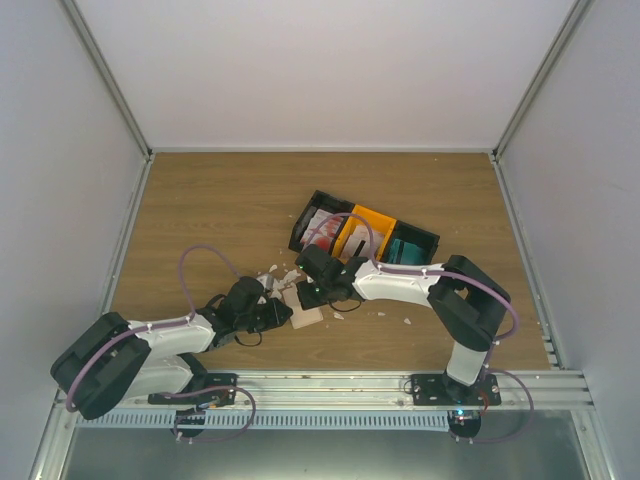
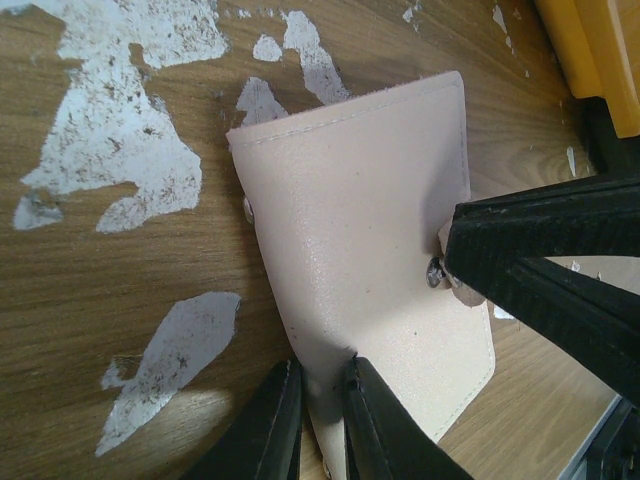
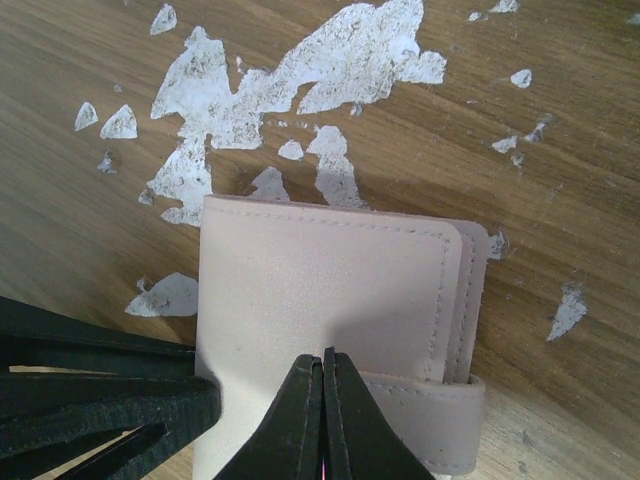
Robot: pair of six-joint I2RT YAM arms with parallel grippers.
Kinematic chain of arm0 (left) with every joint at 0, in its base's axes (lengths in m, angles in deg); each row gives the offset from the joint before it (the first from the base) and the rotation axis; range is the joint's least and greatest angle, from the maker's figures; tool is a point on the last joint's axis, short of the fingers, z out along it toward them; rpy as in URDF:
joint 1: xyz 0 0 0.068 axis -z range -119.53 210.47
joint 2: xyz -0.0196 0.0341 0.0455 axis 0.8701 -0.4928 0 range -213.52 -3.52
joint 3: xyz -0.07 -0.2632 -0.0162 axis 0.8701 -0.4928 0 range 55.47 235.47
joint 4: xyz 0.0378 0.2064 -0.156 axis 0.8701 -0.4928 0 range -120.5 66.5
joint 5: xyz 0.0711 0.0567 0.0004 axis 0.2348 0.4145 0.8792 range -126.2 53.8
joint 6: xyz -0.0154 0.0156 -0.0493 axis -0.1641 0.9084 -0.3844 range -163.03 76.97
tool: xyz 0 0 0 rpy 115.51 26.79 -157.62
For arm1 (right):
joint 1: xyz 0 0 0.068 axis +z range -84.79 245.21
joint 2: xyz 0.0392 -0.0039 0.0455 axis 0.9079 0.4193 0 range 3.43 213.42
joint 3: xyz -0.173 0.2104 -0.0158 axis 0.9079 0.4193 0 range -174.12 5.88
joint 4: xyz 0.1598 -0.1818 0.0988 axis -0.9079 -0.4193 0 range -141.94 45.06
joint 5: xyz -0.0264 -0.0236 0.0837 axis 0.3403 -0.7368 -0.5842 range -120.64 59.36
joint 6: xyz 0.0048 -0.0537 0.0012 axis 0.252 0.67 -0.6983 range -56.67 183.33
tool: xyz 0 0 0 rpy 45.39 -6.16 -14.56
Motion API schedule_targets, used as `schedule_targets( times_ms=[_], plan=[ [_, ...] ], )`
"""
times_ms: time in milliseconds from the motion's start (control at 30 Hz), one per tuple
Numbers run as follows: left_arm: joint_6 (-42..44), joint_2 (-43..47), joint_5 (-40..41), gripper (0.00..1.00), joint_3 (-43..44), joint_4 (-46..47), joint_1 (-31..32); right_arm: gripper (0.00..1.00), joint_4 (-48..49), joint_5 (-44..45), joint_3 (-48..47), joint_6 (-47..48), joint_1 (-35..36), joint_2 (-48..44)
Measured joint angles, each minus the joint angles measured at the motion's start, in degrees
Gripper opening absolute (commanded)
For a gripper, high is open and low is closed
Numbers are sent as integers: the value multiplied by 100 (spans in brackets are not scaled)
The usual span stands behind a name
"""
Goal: Put the credit cards into the card holder
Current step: Close the card holder at the center of the board.
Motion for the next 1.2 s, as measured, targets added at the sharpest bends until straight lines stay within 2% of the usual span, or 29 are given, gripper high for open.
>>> schedule_targets(
  times_ms=[600, 1200],
  plan=[
    [-2, -44, -37, 15, -2, 52, -17, 0, 772, -153, 505, -258, -46, -103],
    [-7, -50, -44, 15, -42, 129, -22, 1, 2612, -385, 1681, -831, -133, -398]
  ],
)
